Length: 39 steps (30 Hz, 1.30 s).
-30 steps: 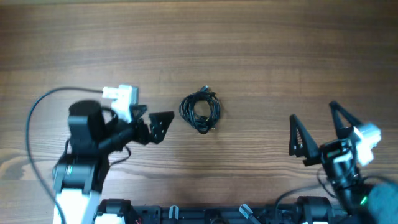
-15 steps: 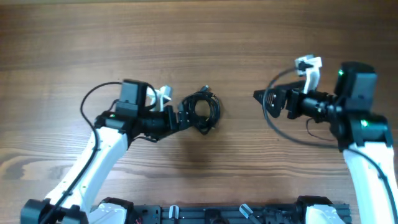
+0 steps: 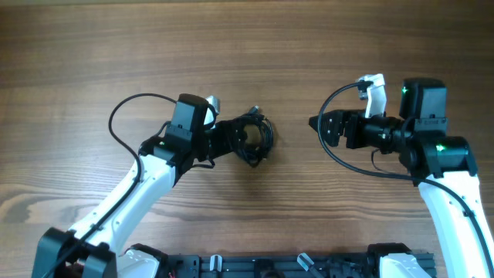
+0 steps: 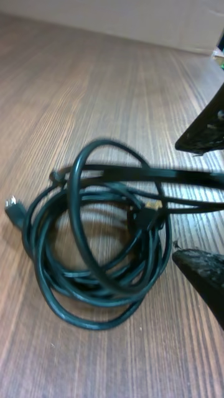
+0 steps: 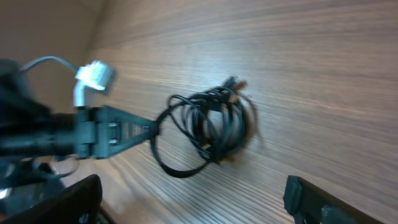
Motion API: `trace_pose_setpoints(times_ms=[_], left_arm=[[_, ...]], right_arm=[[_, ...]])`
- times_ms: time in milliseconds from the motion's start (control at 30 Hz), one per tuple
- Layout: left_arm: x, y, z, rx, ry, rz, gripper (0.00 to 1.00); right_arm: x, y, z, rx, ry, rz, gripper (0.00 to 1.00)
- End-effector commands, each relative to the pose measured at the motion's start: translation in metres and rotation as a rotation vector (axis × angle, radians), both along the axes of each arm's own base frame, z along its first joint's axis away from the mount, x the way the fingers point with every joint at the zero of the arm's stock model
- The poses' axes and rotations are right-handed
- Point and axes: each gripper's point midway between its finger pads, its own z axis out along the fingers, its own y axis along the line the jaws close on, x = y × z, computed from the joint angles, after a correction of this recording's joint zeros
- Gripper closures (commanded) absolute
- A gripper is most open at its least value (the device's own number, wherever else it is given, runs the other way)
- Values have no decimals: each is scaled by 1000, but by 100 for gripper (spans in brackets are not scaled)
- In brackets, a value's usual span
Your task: Untangle cables
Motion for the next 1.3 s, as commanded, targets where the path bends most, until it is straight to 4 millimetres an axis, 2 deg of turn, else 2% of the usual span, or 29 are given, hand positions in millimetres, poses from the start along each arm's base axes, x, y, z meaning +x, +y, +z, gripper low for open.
trace_pose_setpoints(times_ms=[0,67,100,133,200,267,400,533,567,667,700,900,1000,1133,1200,1267], left_arm=[[-1,-5,-18,13,74,29,54],[-8,-16,-23,-12,102,-15,60],[-8,-18,-23,-13,100,-19,66],[-8,-18,-22,-15,96,-21,74],[-5,-24,-12,-63,74,-41,96],[-2,-34,9,-159,32,-86,96],[2,-51,76,-389,-130,-220,96],[8,-41,132,-530,-205,-173,96],[9,-40,141,-553,-210,-159,96],[12,-41,171,-635,-250,-132,96],[13,-41,182,-663,-272,-130,96],[15,-42,221,-789,-327,-123,96],[12,-43,223,-819,-279,-121,96],[1,-47,234,-858,-268,-187,96],[-5,-48,243,-892,-263,-214,96],[-9,-49,250,-902,-290,-248,96]], right_arm=[[-4,14,21,72,-36,51,11],[-5,17,22,74,-41,59,15],[-5,17,22,74,-41,60,15],[-5,17,22,74,-41,61,16],[-5,18,22,74,-38,62,19],[-5,18,21,75,-34,61,21],[-4,18,20,96,5,34,27],[-5,21,19,127,46,27,30],[-6,24,20,137,50,33,30],[-10,43,27,181,29,116,30],[-10,49,29,197,37,130,25],[-3,76,18,180,61,145,17],[17,70,4,134,79,43,17],[36,74,1,138,28,38,18],[48,77,-6,150,33,27,24],[55,82,-13,159,40,40,36]])
